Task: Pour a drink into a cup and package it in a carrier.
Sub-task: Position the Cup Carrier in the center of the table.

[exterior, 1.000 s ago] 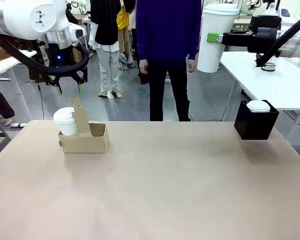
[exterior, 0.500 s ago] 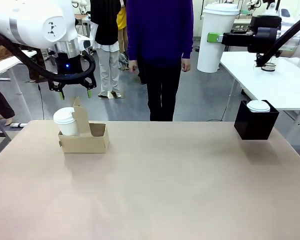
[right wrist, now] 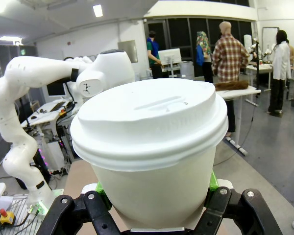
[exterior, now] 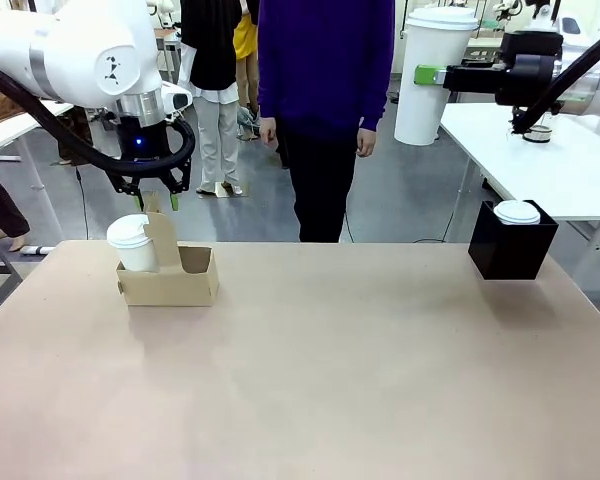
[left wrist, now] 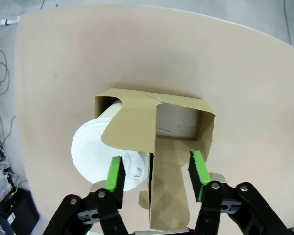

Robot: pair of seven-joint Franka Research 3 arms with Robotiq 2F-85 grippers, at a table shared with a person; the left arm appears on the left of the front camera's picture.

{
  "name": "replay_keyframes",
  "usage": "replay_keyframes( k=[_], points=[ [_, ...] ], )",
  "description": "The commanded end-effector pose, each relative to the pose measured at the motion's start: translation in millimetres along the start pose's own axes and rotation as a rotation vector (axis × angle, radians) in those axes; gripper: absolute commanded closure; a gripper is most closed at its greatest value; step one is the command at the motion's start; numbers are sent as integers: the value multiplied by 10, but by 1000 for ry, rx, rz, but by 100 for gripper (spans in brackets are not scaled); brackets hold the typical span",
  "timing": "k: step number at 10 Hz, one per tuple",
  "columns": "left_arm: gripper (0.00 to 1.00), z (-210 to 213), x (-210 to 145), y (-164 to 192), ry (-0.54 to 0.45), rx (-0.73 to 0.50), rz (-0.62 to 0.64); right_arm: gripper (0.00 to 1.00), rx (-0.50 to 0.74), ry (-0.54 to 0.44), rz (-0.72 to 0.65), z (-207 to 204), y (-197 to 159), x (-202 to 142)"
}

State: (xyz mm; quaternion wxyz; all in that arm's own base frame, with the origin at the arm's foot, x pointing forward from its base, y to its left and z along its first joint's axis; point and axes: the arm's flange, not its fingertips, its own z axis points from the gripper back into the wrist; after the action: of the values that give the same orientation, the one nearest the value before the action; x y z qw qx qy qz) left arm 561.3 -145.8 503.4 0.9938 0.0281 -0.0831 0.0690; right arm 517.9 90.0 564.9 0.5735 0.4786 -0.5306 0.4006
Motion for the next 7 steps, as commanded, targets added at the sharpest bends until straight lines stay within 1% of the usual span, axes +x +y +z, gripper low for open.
replay_keyframes(
  k=[1, 7],
  points=[
    [100, -14, 19, 49, 2, -35, -32, 20, 0, -2, 7, -4, 19, 35],
    [100, -4, -5, 48, 6, -31, -22, 20, 0, -2, 7, -4, 19, 35]
  ],
)
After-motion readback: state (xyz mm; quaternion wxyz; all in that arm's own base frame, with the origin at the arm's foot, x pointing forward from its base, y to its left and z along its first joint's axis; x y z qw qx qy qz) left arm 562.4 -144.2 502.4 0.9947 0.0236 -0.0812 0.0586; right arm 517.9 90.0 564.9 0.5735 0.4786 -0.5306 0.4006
